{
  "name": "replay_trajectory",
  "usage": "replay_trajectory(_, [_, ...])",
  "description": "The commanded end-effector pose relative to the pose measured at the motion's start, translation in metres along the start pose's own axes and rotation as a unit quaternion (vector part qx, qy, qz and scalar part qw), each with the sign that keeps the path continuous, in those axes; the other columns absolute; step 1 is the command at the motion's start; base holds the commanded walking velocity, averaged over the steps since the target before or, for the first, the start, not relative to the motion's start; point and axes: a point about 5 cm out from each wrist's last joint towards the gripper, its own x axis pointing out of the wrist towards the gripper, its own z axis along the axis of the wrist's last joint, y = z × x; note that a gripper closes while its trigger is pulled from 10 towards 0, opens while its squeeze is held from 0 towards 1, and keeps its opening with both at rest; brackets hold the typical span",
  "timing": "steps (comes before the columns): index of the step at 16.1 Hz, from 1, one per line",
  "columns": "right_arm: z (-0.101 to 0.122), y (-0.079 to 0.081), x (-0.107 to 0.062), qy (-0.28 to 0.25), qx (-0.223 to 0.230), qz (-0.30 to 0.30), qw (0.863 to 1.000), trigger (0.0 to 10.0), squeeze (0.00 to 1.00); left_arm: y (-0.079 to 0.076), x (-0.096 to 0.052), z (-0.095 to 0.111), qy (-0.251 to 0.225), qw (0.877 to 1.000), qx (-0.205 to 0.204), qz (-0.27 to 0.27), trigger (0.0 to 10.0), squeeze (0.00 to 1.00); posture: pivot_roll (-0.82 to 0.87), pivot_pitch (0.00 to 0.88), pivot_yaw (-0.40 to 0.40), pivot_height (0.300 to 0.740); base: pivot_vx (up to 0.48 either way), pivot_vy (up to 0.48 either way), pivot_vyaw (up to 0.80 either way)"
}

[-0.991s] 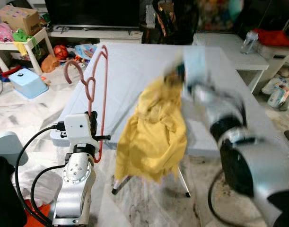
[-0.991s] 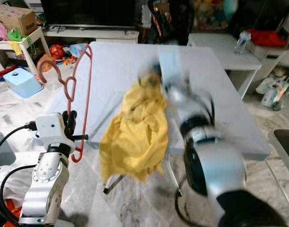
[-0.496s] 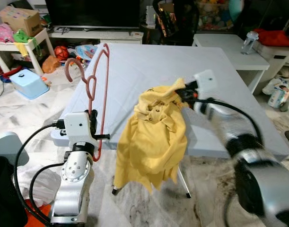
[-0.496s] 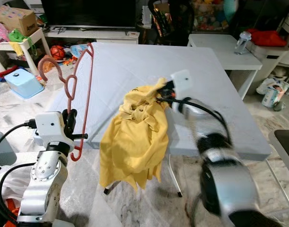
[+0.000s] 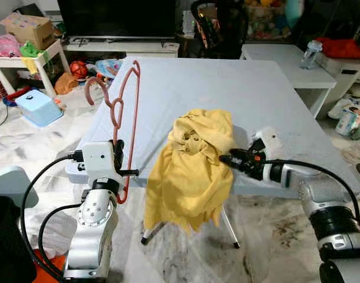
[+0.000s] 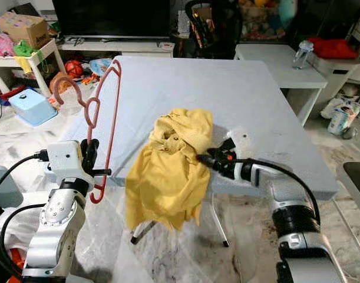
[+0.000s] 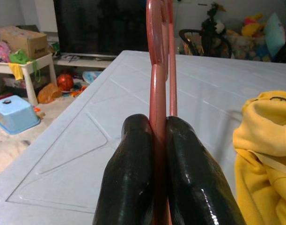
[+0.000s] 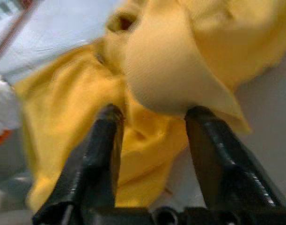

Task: Hang hanger

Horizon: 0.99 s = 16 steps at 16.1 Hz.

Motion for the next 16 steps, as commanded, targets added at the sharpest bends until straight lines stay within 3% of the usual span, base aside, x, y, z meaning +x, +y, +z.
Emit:
replay_trajectory(1, [0.010, 0.005, -0.003, -0.007, -0.013, 0.023, 1.000, 10.0, 1.00, 0.004, -0.001, 0.000, 0.003, 1.000, 0.003, 0.007, 10.0, 0.00, -0.02, 0.000, -0.008, 0.740, 0.000, 0.000, 0.00])
replay_trajectory(6, [-0.004, 0.024, -0.004, 0.032, -0.018, 0.066, 0.997, 10.0, 1.00, 0.003, -0.001, 0.000, 0.004, 1.000, 0.004, 0.002, 10.0, 0.00, -0.02, 0.000, -0.010, 0.740, 0.000, 0.000, 0.00])
replay_trajectory(8, [-0.014, 0.031, 0.001, 0.043, -0.024, 0.054, 0.997, 10.0, 1.00, 0.000, -0.001, 0.000, 0.005, 1.000, 0.001, -0.004, 10.0, 0.00, -0.03, 0.000, -0.005, 0.740, 0.000, 0.000, 0.00])
replay_trajectory(16, [-0.014, 0.031, 0.001, 0.043, -0.024, 0.054, 0.997, 10.0, 1.00, 0.000, -0.001, 0.000, 0.005, 1.000, 0.001, -0.004, 10.0, 0.00, -0.03, 0.000, -0.005, 0.740, 0.000, 0.000, 0.00])
